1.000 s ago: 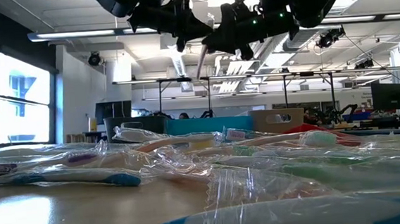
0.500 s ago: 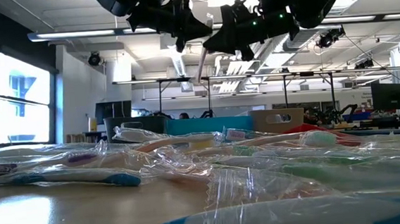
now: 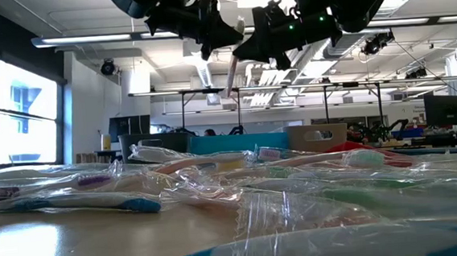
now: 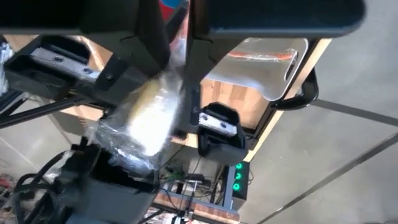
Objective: Pick & Place Toothbrushes
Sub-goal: Put the orange toothbrush into the white bin
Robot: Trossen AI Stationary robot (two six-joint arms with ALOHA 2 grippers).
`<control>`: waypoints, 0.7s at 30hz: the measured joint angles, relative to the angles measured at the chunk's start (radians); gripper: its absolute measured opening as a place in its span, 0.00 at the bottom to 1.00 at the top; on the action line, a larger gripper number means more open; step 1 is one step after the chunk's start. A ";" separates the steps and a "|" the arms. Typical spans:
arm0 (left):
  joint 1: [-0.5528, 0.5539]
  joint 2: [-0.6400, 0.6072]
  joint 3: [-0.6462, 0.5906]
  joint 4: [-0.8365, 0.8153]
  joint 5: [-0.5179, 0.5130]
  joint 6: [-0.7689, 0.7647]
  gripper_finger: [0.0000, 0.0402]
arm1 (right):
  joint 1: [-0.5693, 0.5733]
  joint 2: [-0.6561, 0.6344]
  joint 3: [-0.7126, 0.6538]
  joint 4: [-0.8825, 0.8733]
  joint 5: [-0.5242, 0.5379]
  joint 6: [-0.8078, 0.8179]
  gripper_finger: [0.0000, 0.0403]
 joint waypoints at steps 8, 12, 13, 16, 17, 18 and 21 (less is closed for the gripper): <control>0.001 0.001 0.000 0.000 -0.032 -0.002 0.34 | 0.000 0.000 0.000 0.003 -0.002 -0.001 0.04; 0.001 0.001 0.000 0.002 -0.036 -0.002 0.39 | 0.000 0.000 0.000 0.003 -0.004 -0.001 0.04; 0.001 0.002 0.000 0.002 -0.036 -0.001 0.40 | 0.000 0.000 0.000 0.003 -0.003 -0.001 0.04; 0.002 0.003 -0.001 0.018 -0.040 -0.005 0.40 | 0.001 0.000 0.000 0.001 0.027 -0.003 0.04; 0.002 0.004 -0.001 0.031 -0.040 -0.014 0.40 | 0.001 0.000 0.000 0.000 0.038 -0.004 0.04; 0.002 0.004 -0.001 0.044 -0.041 -0.020 0.40 | -0.002 0.000 0.000 -0.003 0.041 -0.004 0.04; 0.002 0.004 -0.001 0.049 -0.043 -0.026 0.40 | -0.013 0.000 0.000 -0.008 0.038 -0.003 0.04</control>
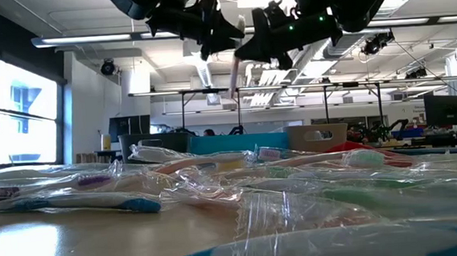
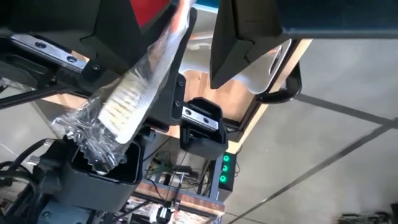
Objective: Pick & Place Toothbrushes
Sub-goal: Put the orange toothbrush into the white bin
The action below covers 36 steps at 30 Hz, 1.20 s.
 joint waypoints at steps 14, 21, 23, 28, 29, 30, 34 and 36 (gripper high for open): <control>0.001 -0.007 0.000 -0.064 -0.037 0.083 0.40 | -0.038 -0.034 0.000 -0.096 0.056 0.026 0.04; 0.087 -0.063 0.000 -0.275 -0.140 0.150 0.40 | -0.046 -0.174 0.000 -0.352 0.165 -0.026 0.04; 0.096 -0.077 0.000 -0.267 -0.108 0.165 0.40 | -0.056 -0.205 0.000 -0.430 0.175 -0.022 0.04; 0.090 -0.092 0.001 -0.272 -0.082 0.217 0.40 | -0.092 -0.240 0.001 -0.605 0.167 0.001 0.04; 0.091 -0.092 0.001 -0.272 -0.082 0.226 0.40 | -0.101 -0.239 0.001 -0.644 0.164 0.013 0.04; 0.092 -0.093 0.001 -0.272 -0.079 0.232 0.40 | -0.111 -0.233 0.000 -0.681 0.160 0.025 0.04; 0.092 -0.095 -0.035 -0.243 -0.061 0.232 0.40 | -0.133 -0.228 -0.034 -0.720 0.163 0.052 0.04; 0.092 -0.095 -0.067 -0.205 -0.038 0.214 0.40 | -0.140 -0.229 -0.056 -0.714 0.160 0.082 0.04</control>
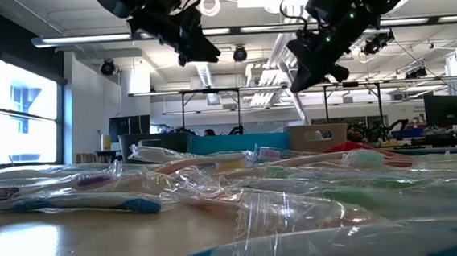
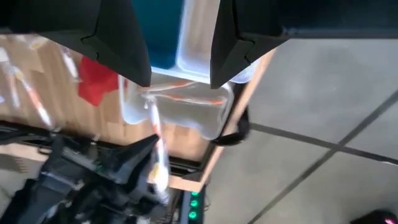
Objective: Pick & Place Toothbrushes
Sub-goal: Put the orange toothbrush into the white bin
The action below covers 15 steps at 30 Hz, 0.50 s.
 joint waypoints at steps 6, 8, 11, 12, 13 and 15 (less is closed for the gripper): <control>-0.002 0.000 -0.071 0.123 0.027 -0.063 0.40 | -0.034 0.000 -0.041 -0.054 -0.004 0.079 0.04; -0.013 0.001 -0.080 0.150 0.026 -0.075 0.40 | -0.039 0.000 -0.054 -0.049 -0.010 0.086 0.04; -0.019 0.001 -0.084 0.225 0.031 -0.088 0.40 | -0.037 0.000 -0.072 -0.014 -0.029 0.120 0.04; -0.024 0.001 -0.084 0.260 0.032 -0.096 0.40 | -0.036 0.000 -0.081 -0.003 -0.031 0.151 0.04; -0.027 0.001 -0.084 0.294 0.031 -0.104 0.40 | -0.037 0.000 -0.089 0.008 -0.030 0.179 0.04; -0.027 0.001 -0.084 0.346 0.031 -0.110 0.40 | -0.038 0.000 -0.102 0.043 -0.027 0.210 0.04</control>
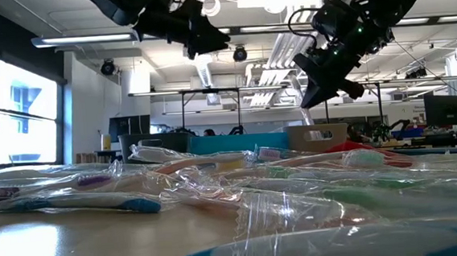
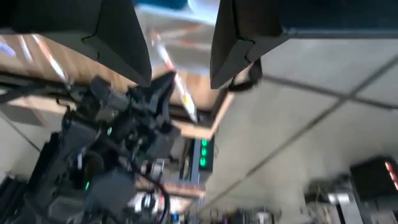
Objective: Pick & Place Toothbrushes
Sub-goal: Put the orange toothbrush into the white bin
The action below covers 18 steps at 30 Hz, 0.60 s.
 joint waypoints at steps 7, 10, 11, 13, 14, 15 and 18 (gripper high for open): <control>0.000 0.000 0.000 0.009 0.005 -0.006 0.40 | 0.003 0.000 -0.005 0.021 -0.071 0.001 0.07; 0.000 0.000 0.000 0.004 0.005 -0.011 0.40 | 0.014 0.000 -0.005 0.019 -0.043 0.005 0.13; 0.000 0.000 0.000 0.002 0.005 -0.021 0.40 | 0.019 0.000 -0.005 0.016 -0.016 0.012 0.15; 0.000 0.000 0.000 0.001 0.005 -0.037 0.40 | 0.027 0.000 -0.005 0.010 0.029 0.031 0.19; 0.000 0.000 0.000 0.001 0.005 -0.040 0.40 | 0.030 0.000 -0.005 0.005 0.037 0.031 0.22; 0.000 0.000 0.000 0.001 0.005 -0.045 0.40 | 0.030 0.000 -0.005 -0.001 0.039 0.030 0.24; 0.000 0.000 0.000 -0.003 0.005 -0.052 0.40 | 0.030 0.000 -0.005 -0.011 0.041 0.030 0.31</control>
